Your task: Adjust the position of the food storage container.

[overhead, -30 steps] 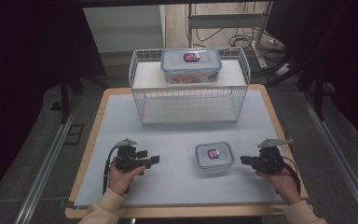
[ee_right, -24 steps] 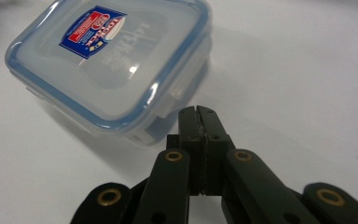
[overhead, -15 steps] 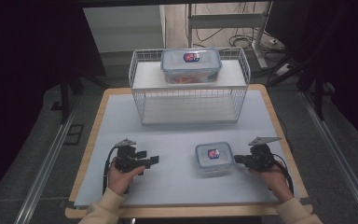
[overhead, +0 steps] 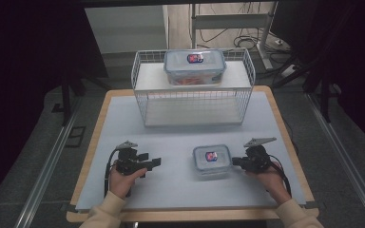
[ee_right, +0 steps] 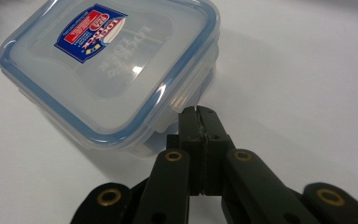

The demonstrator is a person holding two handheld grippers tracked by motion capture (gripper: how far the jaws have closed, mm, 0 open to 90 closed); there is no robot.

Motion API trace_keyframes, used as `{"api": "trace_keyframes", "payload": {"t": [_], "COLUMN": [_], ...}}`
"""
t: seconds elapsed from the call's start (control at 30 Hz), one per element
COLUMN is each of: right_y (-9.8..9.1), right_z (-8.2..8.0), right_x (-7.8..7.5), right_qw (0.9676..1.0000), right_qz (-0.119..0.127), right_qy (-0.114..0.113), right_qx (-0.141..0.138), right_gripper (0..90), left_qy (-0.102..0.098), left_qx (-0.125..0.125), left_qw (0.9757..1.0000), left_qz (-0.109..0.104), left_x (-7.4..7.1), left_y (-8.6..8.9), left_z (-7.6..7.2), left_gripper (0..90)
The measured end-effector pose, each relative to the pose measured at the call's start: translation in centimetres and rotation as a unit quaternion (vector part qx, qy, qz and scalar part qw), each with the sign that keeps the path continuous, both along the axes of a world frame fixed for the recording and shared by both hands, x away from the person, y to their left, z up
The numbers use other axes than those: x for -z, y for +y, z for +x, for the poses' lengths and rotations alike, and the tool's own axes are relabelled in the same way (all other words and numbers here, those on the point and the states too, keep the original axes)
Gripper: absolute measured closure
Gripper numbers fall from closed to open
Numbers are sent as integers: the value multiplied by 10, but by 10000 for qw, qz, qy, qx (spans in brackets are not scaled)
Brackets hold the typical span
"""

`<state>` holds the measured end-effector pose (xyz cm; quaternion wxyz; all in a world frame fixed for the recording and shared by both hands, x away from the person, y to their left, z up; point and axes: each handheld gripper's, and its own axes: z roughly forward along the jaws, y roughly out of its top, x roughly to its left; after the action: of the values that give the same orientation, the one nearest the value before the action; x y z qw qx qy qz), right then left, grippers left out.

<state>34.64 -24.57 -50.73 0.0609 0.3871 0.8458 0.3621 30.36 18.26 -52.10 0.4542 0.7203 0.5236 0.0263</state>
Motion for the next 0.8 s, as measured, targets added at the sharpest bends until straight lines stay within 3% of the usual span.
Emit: {"api": "trace_keyframes", "payload": {"t": [0.43, 0.8], "right_y": [36, 55], "right_z": [-1, 4], "right_x": [1, 6], "right_qw": [9994, 9992], "right_qz": [5, 17], "right_qy": [-13, 3], "right_qx": [-335, -409], "right_gripper": [895, 895], "left_qy": [34, 37], "left_qx": [14, -14], "left_qw": [10000, 10000], "left_qz": [-2, -18], "left_x": [1, 1], "left_y": [1, 2], "left_z": [1, 1], "left_gripper": [293, 293]}}
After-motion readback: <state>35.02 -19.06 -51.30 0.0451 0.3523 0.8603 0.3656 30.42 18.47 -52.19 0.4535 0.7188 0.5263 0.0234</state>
